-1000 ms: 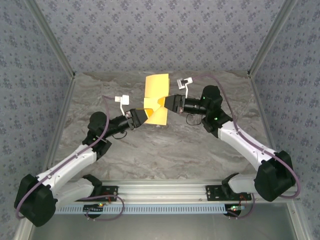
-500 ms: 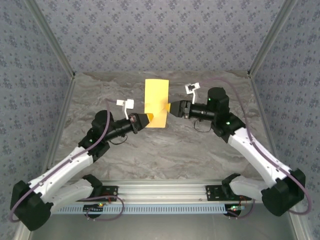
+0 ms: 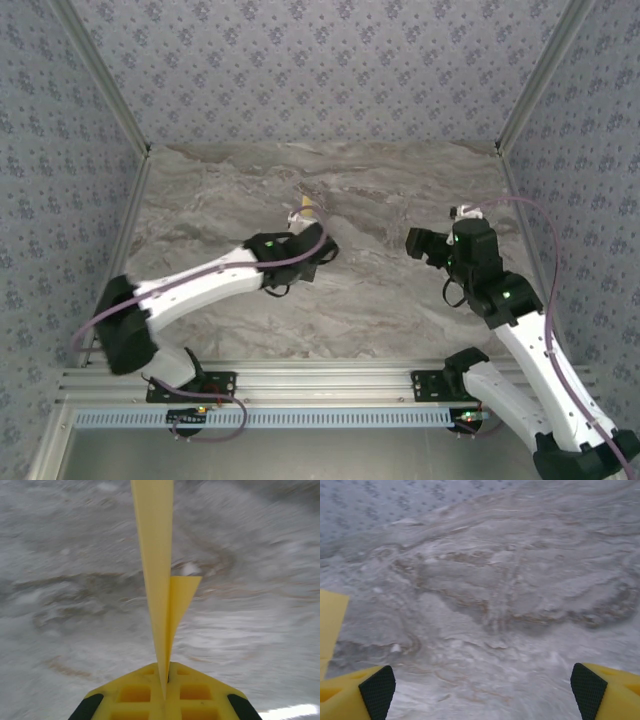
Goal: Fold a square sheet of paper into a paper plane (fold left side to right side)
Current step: Turn over the paper at the center of the table.
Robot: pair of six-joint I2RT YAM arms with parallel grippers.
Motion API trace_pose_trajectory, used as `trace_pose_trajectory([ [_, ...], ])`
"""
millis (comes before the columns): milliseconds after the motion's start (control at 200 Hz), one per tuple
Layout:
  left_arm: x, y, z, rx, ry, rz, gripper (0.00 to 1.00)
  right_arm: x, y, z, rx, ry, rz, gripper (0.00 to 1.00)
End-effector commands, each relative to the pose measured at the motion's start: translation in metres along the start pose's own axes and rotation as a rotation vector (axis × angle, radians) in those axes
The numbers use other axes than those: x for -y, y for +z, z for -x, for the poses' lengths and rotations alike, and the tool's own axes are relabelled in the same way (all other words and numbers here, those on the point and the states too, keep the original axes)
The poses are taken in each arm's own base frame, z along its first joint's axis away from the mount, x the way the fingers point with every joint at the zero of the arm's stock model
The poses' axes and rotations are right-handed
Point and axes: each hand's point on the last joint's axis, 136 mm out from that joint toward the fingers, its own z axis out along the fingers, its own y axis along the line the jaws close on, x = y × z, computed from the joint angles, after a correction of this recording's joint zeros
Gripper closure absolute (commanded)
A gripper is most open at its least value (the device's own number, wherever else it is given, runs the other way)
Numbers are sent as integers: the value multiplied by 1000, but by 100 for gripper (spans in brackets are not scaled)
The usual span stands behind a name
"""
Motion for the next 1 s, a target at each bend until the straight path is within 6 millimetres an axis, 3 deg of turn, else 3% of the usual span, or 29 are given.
trace_pose_trajectory([
  [0,-49,-7,-8,-42,81,371,100,23,-4,-3,9,-29,-114,4],
  [140,-32,8,-13,-102,140,437,100,28,-5,-4,6,-42,-132,4],
  [440,38,62,-49,-287,259,351,100,42,-20,-2,19,-79,-198,4],
  [570,54,77,-58,-332,289,325,100,47,-24,-2,18,-95,-218,4],
  [774,94,93,-74,-434,291,184,97,49,-25,-3,15,-108,-229,4],
  [899,98,94,-65,-417,314,182,92,50,-24,-6,4,-117,-228,3],
  [994,103,92,-64,-416,319,148,81,50,-22,-9,-8,-119,-226,3],
])
